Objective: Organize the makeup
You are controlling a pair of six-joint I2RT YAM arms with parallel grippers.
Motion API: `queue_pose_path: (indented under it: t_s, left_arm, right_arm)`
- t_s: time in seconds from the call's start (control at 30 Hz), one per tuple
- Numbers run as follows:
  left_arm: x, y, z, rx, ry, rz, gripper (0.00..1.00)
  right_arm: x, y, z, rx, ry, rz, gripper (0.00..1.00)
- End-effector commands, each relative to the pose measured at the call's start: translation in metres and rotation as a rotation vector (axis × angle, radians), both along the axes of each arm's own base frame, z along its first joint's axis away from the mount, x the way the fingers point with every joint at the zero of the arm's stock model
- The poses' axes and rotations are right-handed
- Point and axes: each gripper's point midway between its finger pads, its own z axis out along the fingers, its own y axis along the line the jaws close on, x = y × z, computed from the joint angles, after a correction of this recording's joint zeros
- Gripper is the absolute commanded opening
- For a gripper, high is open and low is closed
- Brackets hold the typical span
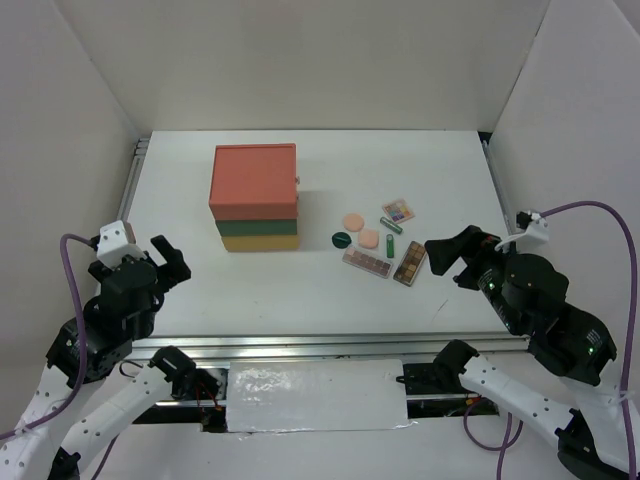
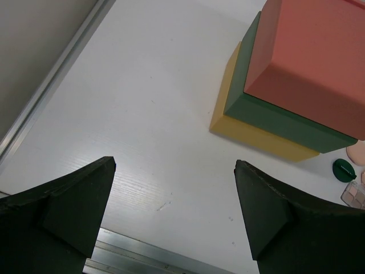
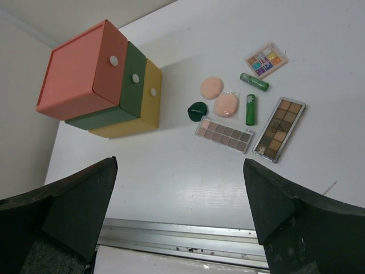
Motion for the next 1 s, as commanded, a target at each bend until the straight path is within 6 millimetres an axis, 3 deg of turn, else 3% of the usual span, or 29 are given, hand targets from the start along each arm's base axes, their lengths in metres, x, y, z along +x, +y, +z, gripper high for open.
queue_pose_path:
  t_s: [0.0, 0.3, 0.47, 0.5, 0.53, 0.57, 0.6, 0.63, 0.67, 0.7, 0.73, 0.77, 0.8, 0.83, 0.87, 0.9, 0.93, 0.97]
  left_arm:
    - [0.000, 0.003, 0.013, -0.032, -0.044, 0.031, 0.99]
    - [0.003, 0.002, 0.009, -0.020, -0.024, 0.031, 0.99]
    - [0.006, -0.002, 0.009, -0.015, -0.022, 0.016, 0.99]
    - [0.006, -0.002, 0.008, -0.012, -0.016, 0.013, 0.99]
    - [0.006, -0.002, 0.007, -0.010, -0.006, 0.019, 0.99]
    - [0.006, -0.002, 0.006, -0.009, -0.002, 0.022, 0.99]
    - [0.006, -0.002, 0.005, -0.008, 0.000, 0.023, 0.99]
    - [0.006, -0.002, 0.006, -0.009, -0.003, 0.020, 0.99]
    - [0.006, -0.002, 0.005, -0.006, 0.000, 0.018, 0.99]
    - [0.006, -0.003, 0.005, -0.007, -0.003, 0.014, 0.99]
    - [0.007, -0.004, 0.005, -0.007, -0.003, 0.009, 0.99]
    - [0.007, -0.005, 0.004, -0.006, -0.002, 0.006, 0.99]
    - [0.008, -0.006, 0.004, -0.003, 0.001, 0.000, 0.99]
    - [0.009, -0.007, 0.003, -0.001, 0.005, -0.005, 0.99]
    - [0.009, -0.008, 0.003, 0.002, 0.008, -0.007, 0.99]
    - [0.010, -0.008, 0.002, 0.005, 0.014, -0.008, 0.99]
    - [0.010, -0.009, 0.002, 0.006, 0.017, -0.010, 1.00]
    - [0.011, -0.009, 0.001, 0.009, 0.021, -0.010, 0.99]
  right_arm:
    - [0.002, -0.007, 0.002, -0.019, -0.002, -0.037, 1.00]
    - [0.006, 0.004, 0.016, 0.119, -0.146, -0.006, 1.00]
    - [0.030, 0.042, 0.015, 0.165, -0.203, 0.081, 1.00]
    - [0.043, 0.056, 0.005, 0.120, -0.176, 0.103, 1.00]
    - [0.051, 0.071, 0.008, 0.123, -0.190, 0.143, 1.00]
    - [0.069, 0.089, -0.009, 0.055, -0.143, 0.172, 1.00]
    - [0.077, 0.100, -0.012, 0.043, -0.136, 0.202, 1.00]
    - [0.084, 0.120, -0.002, 0.067, -0.164, 0.279, 1.00]
    - [0.100, 0.137, -0.018, 0.046, -0.120, 0.321, 1.00]
    - [0.114, 0.138, -0.018, 0.065, -0.122, 0.327, 1.00]
    - [0.128, 0.146, -0.002, 0.116, -0.174, 0.356, 1.00]
    - [0.133, 0.168, -0.016, 0.178, -0.111, 0.485, 1.00]
    - [0.143, 0.171, -0.013, 0.225, -0.120, 0.527, 1.00]
    - [0.163, 0.163, 0.003, 0.269, -0.184, 0.528, 1.00]
    - [0.175, 0.175, -0.015, 0.303, -0.121, 0.592, 1.00]
    - [0.188, 0.175, 0.001, 0.311, -0.174, 0.603, 1.00]
    - [0.197, 0.178, -0.001, 0.315, -0.166, 0.613, 1.00]
    - [0.215, 0.186, -0.025, 0.312, -0.106, 0.617, 1.00]
